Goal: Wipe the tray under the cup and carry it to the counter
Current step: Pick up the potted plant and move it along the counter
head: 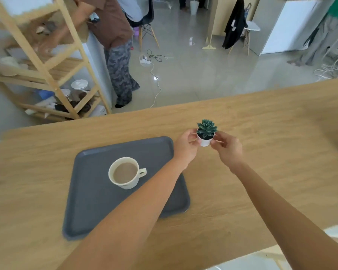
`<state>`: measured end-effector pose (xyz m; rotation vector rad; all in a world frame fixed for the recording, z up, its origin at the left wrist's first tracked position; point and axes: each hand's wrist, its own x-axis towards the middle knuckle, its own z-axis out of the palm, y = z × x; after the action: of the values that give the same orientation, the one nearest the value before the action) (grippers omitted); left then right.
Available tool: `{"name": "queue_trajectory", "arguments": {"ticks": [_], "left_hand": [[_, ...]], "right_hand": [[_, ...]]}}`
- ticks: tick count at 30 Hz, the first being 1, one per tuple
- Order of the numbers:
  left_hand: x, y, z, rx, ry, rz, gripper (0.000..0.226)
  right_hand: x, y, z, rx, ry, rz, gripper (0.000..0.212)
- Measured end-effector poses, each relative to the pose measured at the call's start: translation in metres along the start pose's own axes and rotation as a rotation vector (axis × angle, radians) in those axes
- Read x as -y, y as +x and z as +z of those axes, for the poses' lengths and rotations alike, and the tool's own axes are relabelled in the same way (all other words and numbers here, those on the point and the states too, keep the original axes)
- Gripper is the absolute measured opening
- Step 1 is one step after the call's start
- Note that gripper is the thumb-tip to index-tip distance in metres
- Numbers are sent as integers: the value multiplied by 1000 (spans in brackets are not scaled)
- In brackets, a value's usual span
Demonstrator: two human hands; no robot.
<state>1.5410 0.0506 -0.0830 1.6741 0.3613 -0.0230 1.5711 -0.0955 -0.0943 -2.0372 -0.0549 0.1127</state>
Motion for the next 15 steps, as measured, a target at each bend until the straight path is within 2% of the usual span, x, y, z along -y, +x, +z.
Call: {"name": "queue_trajectory", "arguments": {"ticks": [7,10,15], "left_hand": [[-30,-5,-146,-239,8,90,34],[-17,-12,-221,-356,10,60,35],[26,-24,-337,-520,-15,-28,36]], "right_hand": [[108,26,99,234,1,-218,36],[145,29,172,352,-18,-269,35],[195,13,296,554,-47,-243,38]]}}
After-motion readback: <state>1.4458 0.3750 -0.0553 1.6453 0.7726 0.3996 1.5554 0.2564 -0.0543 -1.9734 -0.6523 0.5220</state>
